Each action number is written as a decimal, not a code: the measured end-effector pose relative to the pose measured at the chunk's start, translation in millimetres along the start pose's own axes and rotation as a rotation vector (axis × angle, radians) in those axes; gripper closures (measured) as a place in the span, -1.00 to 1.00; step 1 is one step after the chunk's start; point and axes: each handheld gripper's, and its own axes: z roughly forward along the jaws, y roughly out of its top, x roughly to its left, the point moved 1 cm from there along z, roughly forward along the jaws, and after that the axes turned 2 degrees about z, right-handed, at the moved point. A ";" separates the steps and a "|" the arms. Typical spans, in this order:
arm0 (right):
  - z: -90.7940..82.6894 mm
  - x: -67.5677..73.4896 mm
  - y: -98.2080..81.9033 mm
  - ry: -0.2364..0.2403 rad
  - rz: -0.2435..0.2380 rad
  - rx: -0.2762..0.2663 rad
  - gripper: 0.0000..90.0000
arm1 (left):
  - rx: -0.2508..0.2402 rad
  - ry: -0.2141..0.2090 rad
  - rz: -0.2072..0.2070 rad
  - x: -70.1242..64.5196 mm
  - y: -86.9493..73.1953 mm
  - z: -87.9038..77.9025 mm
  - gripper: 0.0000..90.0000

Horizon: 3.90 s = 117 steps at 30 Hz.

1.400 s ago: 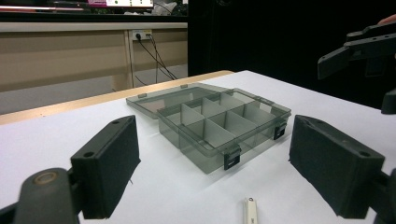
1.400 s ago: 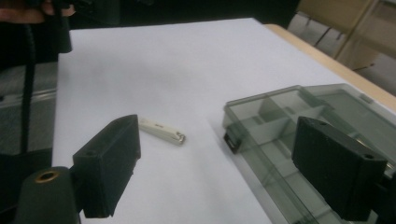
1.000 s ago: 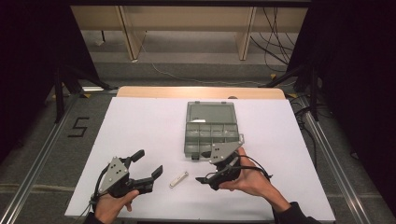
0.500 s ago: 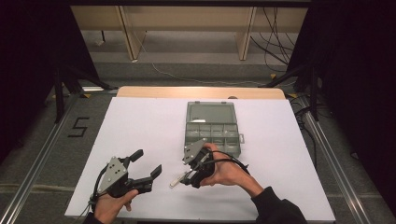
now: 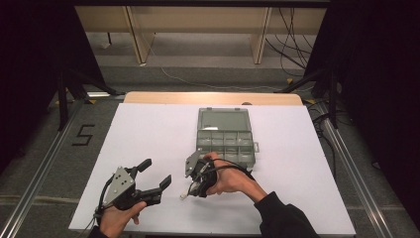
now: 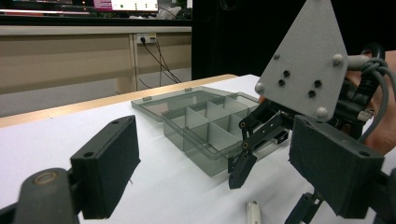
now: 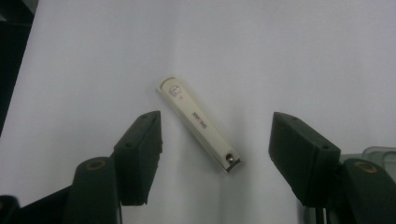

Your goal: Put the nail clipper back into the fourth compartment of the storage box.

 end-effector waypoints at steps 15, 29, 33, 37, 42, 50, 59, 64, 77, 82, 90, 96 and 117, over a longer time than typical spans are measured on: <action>14.3 0.1 7.6 0.057 -0.001 0.090 0.07 | 0.005 0.013 0.004 2.5 -0.5 -0.9 -0.66; 16.0 2.2 6.1 0.080 -0.063 0.166 0.53 | -0.002 0.010 0.003 2.3 -0.5 -0.7 -0.66; 16.0 3.4 6.6 0.081 -0.084 0.175 0.58 | 0.002 0.012 0.002 2.3 -0.4 -1.1 -0.66; 14.6 6.0 8.5 0.085 -0.054 0.225 0.61 | 0.004 0.013 0.003 2.2 -0.4 -1.3 -0.66; 14.6 5.7 9.2 0.091 -0.049 0.240 0.65 | 0.004 0.013 0.002 2.7 -0.4 -1.6 -0.66; 15.0 8.2 11.4 0.097 -0.037 0.252 0.72 | 0.006 0.014 0.002 2.2 -0.6 -2.1 -0.66; 14.6 13.5 12.0 0.050 -0.004 0.251 0.73 | 0.007 0.014 0.005 2.8 -1.0 -2.2 -0.66; 14.4 13.7 8.9 0.025 -0.023 0.203 0.73 | 0.013 0.015 0.011 3.0 -1.2 -1.8 -0.66; -16.6 -3.3 -0.4 -0.050 0.045 0.112 0.73 | 0.005 0.013 0.003 2.6 -0.5 -2.1 -0.66; -43.6 -22.6 -13.9 -0.125 0.141 0.032 0.73 | 0.004 0.012 0.001 1.9 -0.4 -2.0 -0.66; -78.7 -48.5 -41.5 -0.252 0.251 -0.049 0.73 | 0.004 0.011 0.002 1.9 -0.5 -1.6 -0.66; -95.1 -64.5 -63.6 -0.315 0.336 -0.078 0.73 | 0.007 0.011 0.006 1.9 -0.5 -1.9 -0.66; -105.5 -94.9 -116.5 -0.416 0.562 -0.116 0.73 | 0.005 0.009 0.005 1.6 -0.1 -1.9 -0.66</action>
